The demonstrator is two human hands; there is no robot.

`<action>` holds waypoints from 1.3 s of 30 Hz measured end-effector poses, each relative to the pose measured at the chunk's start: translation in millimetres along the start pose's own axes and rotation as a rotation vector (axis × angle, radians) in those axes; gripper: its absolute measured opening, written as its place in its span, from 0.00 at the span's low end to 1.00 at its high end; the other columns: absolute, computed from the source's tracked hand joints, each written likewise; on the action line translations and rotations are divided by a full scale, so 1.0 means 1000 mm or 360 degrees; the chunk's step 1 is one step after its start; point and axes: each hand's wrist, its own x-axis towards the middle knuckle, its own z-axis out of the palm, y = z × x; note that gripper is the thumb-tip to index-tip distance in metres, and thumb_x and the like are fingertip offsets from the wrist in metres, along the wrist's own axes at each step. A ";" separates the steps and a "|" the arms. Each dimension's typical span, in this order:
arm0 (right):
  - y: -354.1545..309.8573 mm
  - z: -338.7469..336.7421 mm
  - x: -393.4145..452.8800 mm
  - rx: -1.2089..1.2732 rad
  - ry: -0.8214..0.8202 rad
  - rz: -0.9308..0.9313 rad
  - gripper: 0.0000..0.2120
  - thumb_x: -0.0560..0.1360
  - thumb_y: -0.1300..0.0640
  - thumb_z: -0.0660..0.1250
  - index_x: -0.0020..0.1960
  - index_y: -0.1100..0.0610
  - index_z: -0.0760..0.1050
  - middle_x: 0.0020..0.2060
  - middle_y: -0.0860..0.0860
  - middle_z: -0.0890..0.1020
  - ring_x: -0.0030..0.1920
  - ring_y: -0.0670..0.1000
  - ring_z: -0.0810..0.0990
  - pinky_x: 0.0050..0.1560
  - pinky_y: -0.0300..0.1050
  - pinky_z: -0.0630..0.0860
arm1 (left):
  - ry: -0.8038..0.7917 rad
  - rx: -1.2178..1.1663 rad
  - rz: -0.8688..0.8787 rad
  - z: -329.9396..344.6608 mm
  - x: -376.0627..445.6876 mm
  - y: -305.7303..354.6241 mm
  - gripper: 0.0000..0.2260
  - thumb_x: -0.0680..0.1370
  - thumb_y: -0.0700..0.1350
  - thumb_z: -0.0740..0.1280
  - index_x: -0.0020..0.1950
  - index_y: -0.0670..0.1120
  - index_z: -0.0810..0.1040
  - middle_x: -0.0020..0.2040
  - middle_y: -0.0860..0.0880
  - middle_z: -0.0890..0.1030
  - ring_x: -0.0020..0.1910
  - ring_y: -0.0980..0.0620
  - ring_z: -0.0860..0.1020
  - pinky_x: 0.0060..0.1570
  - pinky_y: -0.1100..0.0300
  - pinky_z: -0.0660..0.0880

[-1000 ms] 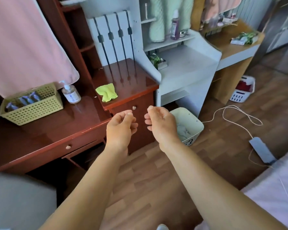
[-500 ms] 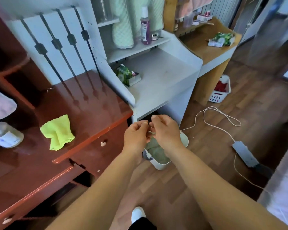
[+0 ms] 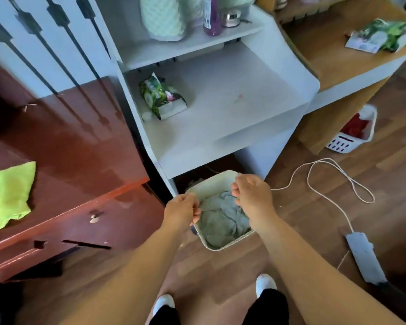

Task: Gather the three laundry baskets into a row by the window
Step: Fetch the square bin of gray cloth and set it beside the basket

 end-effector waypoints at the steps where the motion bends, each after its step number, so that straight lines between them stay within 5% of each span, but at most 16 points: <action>1: 0.006 -0.010 0.017 -0.0012 -0.0061 0.0043 0.12 0.74 0.52 0.63 0.33 0.53 0.75 0.30 0.49 0.78 0.33 0.51 0.73 0.38 0.49 0.69 | 0.0060 -0.0030 -0.0026 0.010 0.010 -0.007 0.08 0.78 0.40 0.63 0.38 0.43 0.75 0.30 0.48 0.75 0.26 0.53 0.72 0.30 0.60 0.72; 8: 0.056 -0.059 0.122 -0.0271 -0.0236 0.0061 0.08 0.73 0.53 0.63 0.37 0.53 0.76 0.30 0.49 0.78 0.31 0.49 0.73 0.32 0.44 0.70 | 0.0338 0.0030 -0.0152 0.072 0.068 -0.066 0.09 0.74 0.42 0.63 0.33 0.46 0.73 0.26 0.50 0.73 0.28 0.50 0.68 0.33 0.57 0.66; 13: 0.126 -0.061 0.185 -0.0551 -0.0305 0.0048 0.13 0.73 0.52 0.63 0.52 0.59 0.78 0.45 0.53 0.82 0.45 0.52 0.77 0.44 0.43 0.70 | 0.0410 0.0175 -0.0310 0.088 0.127 -0.113 0.10 0.71 0.43 0.62 0.30 0.47 0.69 0.30 0.48 0.69 0.29 0.51 0.64 0.31 0.59 0.61; 16: 0.174 -0.059 0.220 -0.0793 -0.0314 0.0022 0.16 0.76 0.52 0.62 0.61 0.58 0.75 0.56 0.55 0.81 0.55 0.54 0.78 0.49 0.42 0.69 | 0.0561 0.0261 -0.0413 0.089 0.172 -0.146 0.08 0.74 0.47 0.63 0.42 0.44 0.78 0.37 0.46 0.73 0.31 0.50 0.68 0.35 0.60 0.66; 18: 0.201 -0.058 0.242 -0.0913 -0.0341 0.0030 0.19 0.76 0.52 0.63 0.64 0.59 0.72 0.60 0.56 0.79 0.60 0.56 0.76 0.55 0.45 0.70 | 0.0618 0.0283 -0.0446 0.087 0.199 -0.169 0.16 0.75 0.49 0.64 0.59 0.43 0.79 0.45 0.43 0.79 0.37 0.47 0.76 0.40 0.59 0.71; 21: 0.236 -0.059 0.274 -0.1120 -0.0352 0.0039 0.23 0.75 0.54 0.64 0.68 0.60 0.67 0.63 0.58 0.75 0.62 0.59 0.74 0.57 0.48 0.70 | 0.0683 0.0373 -0.0445 0.084 0.233 -0.201 0.25 0.77 0.50 0.65 0.71 0.40 0.69 0.66 0.41 0.75 0.61 0.40 0.76 0.49 0.57 0.68; 23: 0.256 -0.058 0.294 -0.1255 -0.0333 0.0009 0.23 0.74 0.55 0.66 0.66 0.60 0.67 0.61 0.58 0.76 0.59 0.60 0.75 0.51 0.46 0.69 | 0.0696 0.0508 -0.0493 0.082 0.254 -0.220 0.28 0.77 0.51 0.65 0.72 0.38 0.65 0.69 0.40 0.72 0.65 0.39 0.73 0.49 0.54 0.68; 30: 0.294 -0.032 0.359 -0.1551 -0.0342 -0.0024 0.32 0.72 0.53 0.68 0.70 0.60 0.60 0.67 0.60 0.72 0.63 0.63 0.73 0.60 0.54 0.73 | 0.0679 0.0517 -0.0466 0.076 0.325 -0.254 0.25 0.77 0.47 0.66 0.70 0.38 0.67 0.66 0.38 0.75 0.63 0.38 0.75 0.60 0.49 0.73; 34: 0.311 -0.016 0.388 -0.1567 -0.0296 0.0018 0.29 0.71 0.55 0.68 0.68 0.60 0.62 0.64 0.61 0.72 0.62 0.64 0.73 0.59 0.56 0.74 | 0.0739 0.0683 -0.0449 0.065 0.351 -0.261 0.19 0.77 0.47 0.64 0.66 0.40 0.72 0.59 0.40 0.79 0.52 0.40 0.78 0.47 0.56 0.73; 39: 0.322 -0.016 0.400 -0.1826 -0.0162 0.0003 0.20 0.70 0.64 0.64 0.62 0.63 0.70 0.60 0.63 0.76 0.59 0.64 0.76 0.57 0.54 0.76 | 0.0803 0.1159 -0.0365 0.052 0.356 -0.266 0.10 0.76 0.40 0.63 0.54 0.43 0.81 0.51 0.42 0.83 0.46 0.43 0.80 0.43 0.57 0.76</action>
